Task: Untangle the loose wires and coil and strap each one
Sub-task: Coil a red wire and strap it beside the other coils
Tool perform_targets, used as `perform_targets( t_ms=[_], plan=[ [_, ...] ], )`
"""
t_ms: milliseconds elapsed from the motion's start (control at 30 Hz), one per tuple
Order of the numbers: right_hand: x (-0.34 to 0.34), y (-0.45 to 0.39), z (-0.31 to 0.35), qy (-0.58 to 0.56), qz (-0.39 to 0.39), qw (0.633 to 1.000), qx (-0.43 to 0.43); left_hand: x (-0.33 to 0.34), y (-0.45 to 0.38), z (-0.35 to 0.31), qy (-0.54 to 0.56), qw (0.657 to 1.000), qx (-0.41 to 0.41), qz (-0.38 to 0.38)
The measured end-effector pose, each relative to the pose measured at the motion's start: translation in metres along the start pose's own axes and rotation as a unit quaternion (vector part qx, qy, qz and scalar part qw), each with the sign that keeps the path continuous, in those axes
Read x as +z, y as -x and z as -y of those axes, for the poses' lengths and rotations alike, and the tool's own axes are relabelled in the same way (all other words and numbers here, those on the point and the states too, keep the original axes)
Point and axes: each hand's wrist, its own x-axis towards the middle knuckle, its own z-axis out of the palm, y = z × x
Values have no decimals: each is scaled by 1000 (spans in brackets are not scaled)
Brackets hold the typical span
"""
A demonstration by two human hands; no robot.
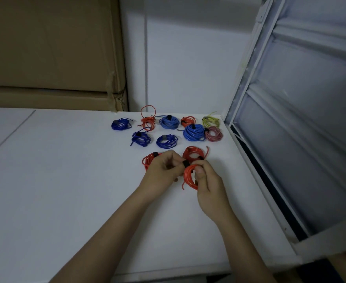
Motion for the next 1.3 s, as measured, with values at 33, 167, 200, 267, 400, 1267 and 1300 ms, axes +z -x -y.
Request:
perform_targets(
  t_ms=[33,167,200,267,400,1267,1300],
  plan=[
    [1,1,2,13,7,1000,-5,-2,2,0,-3,1000,3,2],
    [2,5,11,10,42,999,-21,-8,9,-3,21,1000,6,-17],
    [3,6,13,3,44,999,-28,-9,9,-4,41,999,-1,-24],
    [3,8,14,-1,44,998,-34,-12,8,-6,54,998,-17,-30],
    [2,12,14,25,50,998,-34,-12,10,-7,5,999,-29,-17],
    [8,6,12,228,15,967,-109,-22,21,-3,38,999,-20,8],
    [9,6,12,227,14,967,-113,-21,21,-2,29,999,-17,-1]
  ],
)
